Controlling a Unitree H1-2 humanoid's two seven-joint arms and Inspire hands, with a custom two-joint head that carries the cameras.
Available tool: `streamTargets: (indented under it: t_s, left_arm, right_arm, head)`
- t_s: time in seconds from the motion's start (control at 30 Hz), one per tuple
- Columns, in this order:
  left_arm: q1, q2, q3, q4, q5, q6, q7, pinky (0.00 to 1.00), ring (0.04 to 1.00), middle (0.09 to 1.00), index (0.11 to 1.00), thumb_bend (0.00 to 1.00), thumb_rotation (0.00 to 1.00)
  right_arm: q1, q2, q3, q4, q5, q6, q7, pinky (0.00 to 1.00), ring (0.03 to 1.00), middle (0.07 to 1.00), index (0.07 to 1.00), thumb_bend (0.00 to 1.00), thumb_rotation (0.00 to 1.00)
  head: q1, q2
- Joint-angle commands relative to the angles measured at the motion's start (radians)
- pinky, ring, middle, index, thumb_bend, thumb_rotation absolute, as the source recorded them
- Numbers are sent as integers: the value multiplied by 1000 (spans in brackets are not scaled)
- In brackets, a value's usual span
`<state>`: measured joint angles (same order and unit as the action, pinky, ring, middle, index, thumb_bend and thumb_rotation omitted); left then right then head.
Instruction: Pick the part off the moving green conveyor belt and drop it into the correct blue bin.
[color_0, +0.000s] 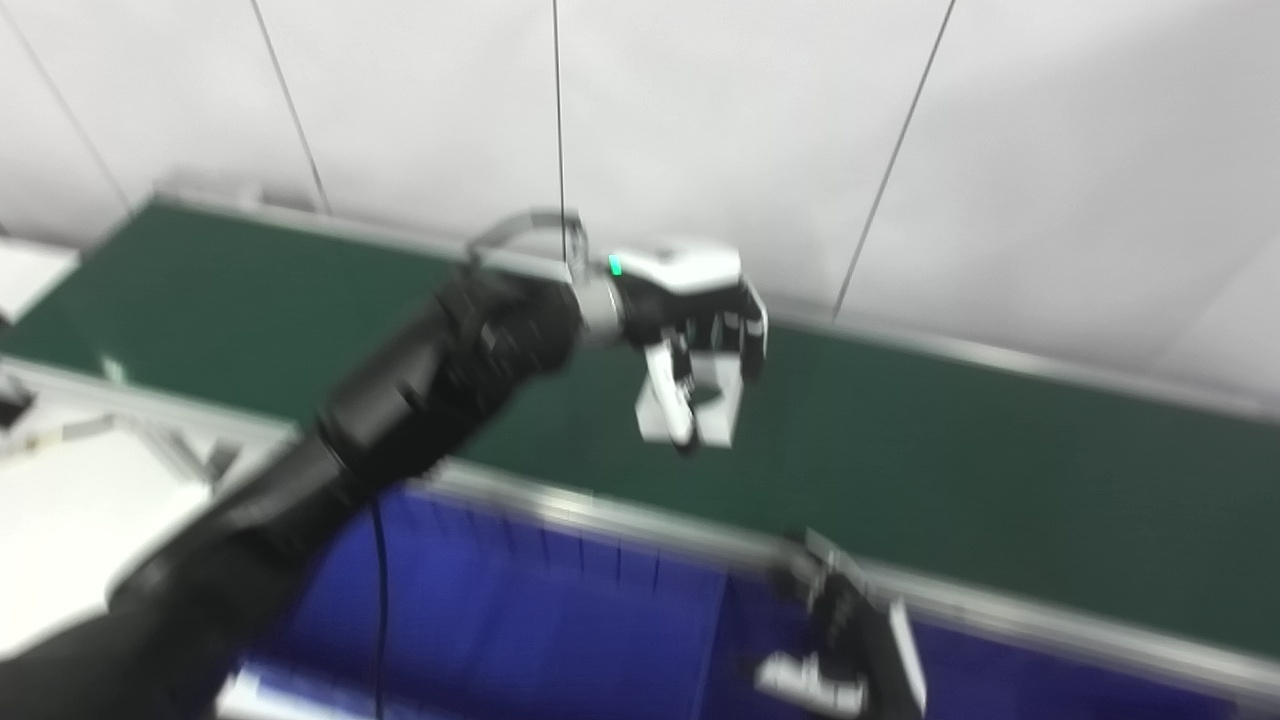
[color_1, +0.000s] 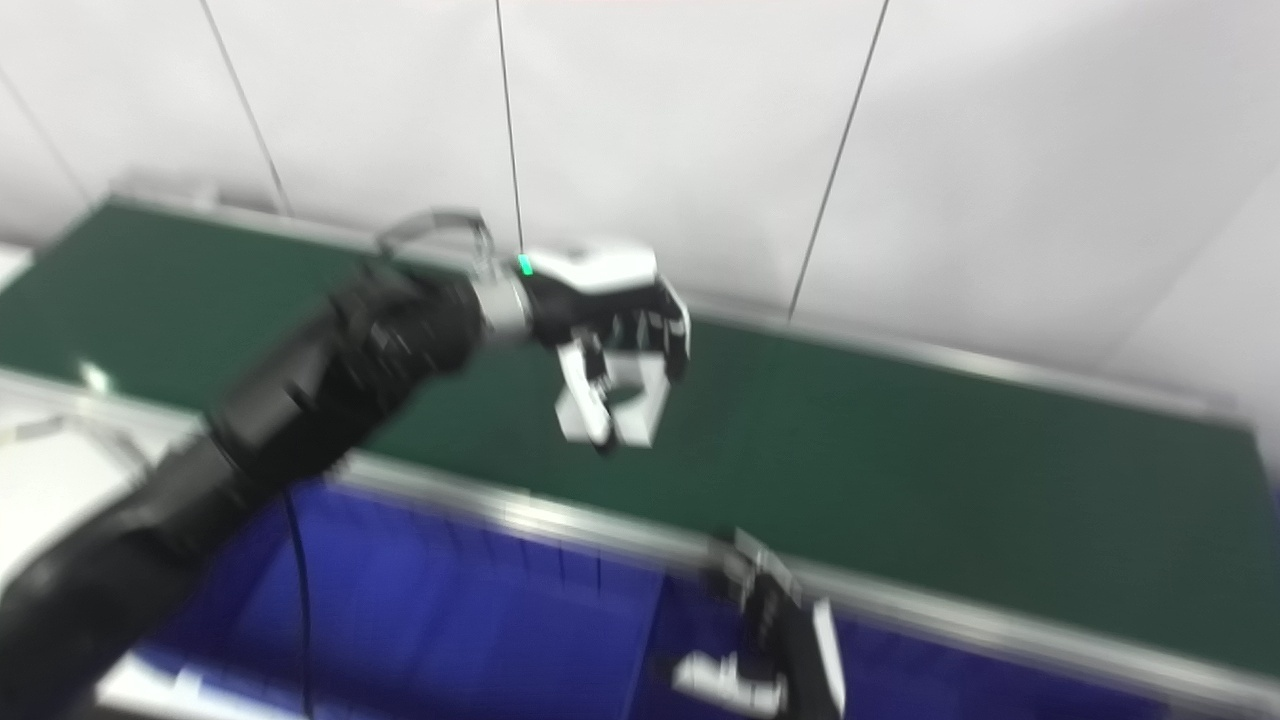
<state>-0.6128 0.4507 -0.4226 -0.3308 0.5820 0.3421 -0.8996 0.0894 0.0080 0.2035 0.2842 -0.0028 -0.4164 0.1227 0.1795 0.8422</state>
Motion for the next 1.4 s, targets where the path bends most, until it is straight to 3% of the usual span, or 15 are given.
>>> streamTargets:
  t_s: [0.0, 0.2, 0.57, 0.8, 1.07, 1.37]
  left_arm:
    - [-4, 24, 15, -61, -36, 48, -30, 373, 422, 508, 548, 473, 0]
    - [72, 49, 6, -185, -35, 121, -88, 366, 421, 502, 552, 473, 0]
    - [189, 59, 11, -238, 25, 127, -116, 351, 408, 508, 557, 470, 0]
    - [261, 55, 6, -235, 100, 124, -94, 361, 413, 509, 551, 471, 0]
    - [370, 57, -32, -181, 281, 44, 23, 311, 430, 535, 538, 468, 0]
    - [435, 62, -13, -91, 326, -21, 101, 305, 424, 521, 563, 467, 0]
  right_arm:
    - [-19, 14, -2, -63, 6, -16, 6, 686, 758, 855, 782, 924, 188]
    - [-17, 5, -3, -132, -7, 26, 4, 646, 731, 854, 786, 922, 209]
    - [-13, -11, -20, -216, 42, 103, 24, 657, 752, 851, 793, 915, 171]
    - [-14, -29, -35, -227, 69, 117, 41, 672, 767, 849, 793, 905, 188]
    - [-14, -56, -56, -215, 113, 116, 62, 679, 772, 840, 796, 915, 188]
    - [-15, -53, -67, -195, 134, 108, 77, 691, 764, 825, 792, 912, 141]
  head:
    - [8, 27]
    - [45, 78]
    - [151, 133]
    - [214, 124]
    - [312, 88]
    - [298, 74]
